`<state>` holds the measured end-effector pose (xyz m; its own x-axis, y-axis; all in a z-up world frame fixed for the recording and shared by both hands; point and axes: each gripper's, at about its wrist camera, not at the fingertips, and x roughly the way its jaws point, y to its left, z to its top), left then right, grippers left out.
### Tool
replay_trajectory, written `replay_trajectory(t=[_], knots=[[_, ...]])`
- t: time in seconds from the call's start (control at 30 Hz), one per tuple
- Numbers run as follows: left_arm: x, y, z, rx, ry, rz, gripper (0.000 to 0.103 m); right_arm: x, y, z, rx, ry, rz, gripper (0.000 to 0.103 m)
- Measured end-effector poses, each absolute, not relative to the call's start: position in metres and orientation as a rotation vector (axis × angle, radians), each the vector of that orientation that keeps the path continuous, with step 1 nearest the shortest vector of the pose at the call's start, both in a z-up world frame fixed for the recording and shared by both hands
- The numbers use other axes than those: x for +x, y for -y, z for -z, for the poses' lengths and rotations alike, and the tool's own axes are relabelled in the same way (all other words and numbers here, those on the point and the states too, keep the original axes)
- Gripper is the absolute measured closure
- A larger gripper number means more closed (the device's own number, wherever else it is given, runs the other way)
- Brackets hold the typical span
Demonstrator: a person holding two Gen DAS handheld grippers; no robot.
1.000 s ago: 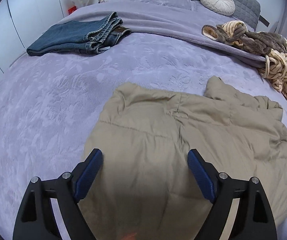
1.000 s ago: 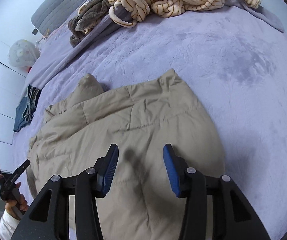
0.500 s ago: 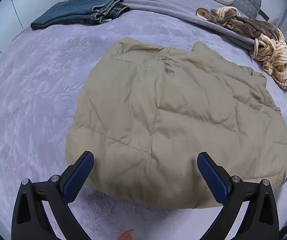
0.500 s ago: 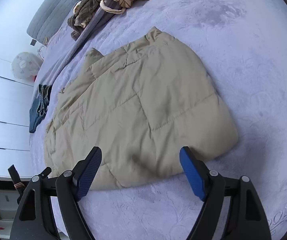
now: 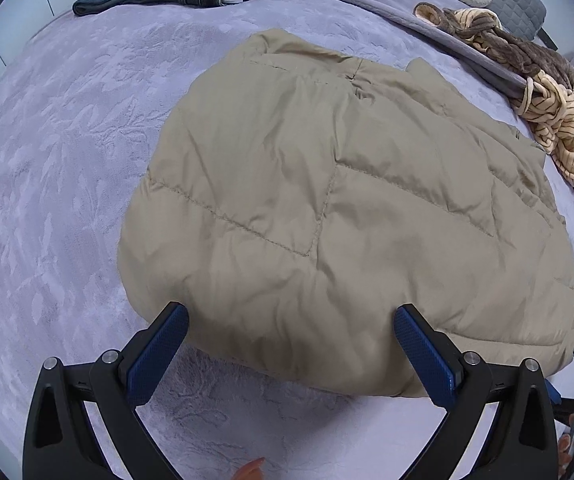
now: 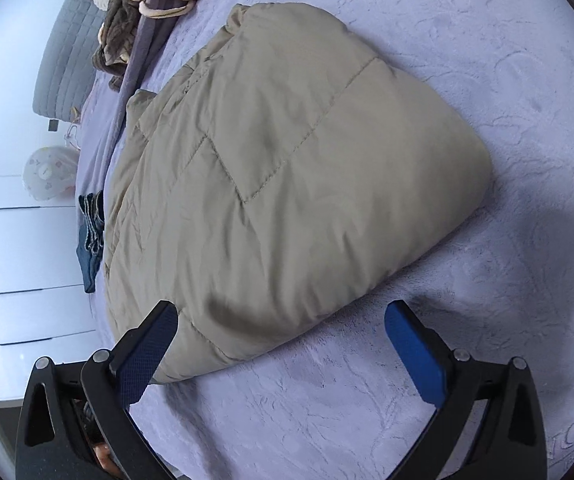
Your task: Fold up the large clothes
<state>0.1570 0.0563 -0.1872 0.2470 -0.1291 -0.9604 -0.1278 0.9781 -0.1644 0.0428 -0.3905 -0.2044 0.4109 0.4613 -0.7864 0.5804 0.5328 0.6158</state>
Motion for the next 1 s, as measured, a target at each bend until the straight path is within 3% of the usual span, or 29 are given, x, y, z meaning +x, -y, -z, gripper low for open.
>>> replay_trajectory(t=[0.3,0.63,1.0], knots=[[0.148,-0.094,0.203,-0.374,-1.353,-0.056,0.000,0.048,0.391,0.221,1.222,-1.160,0.084,0.000],[0.136,-0.120,0.233,-0.728,-1.354,0.105,0.000,0.069,0.386,0.231,1.351,-1.074,0.056,0.000],[0.172,-0.122,0.251,-0.883,-1.259,0.048,0.000,0.087,0.386,0.257,1.452,-1.068,0.025,0.000]])
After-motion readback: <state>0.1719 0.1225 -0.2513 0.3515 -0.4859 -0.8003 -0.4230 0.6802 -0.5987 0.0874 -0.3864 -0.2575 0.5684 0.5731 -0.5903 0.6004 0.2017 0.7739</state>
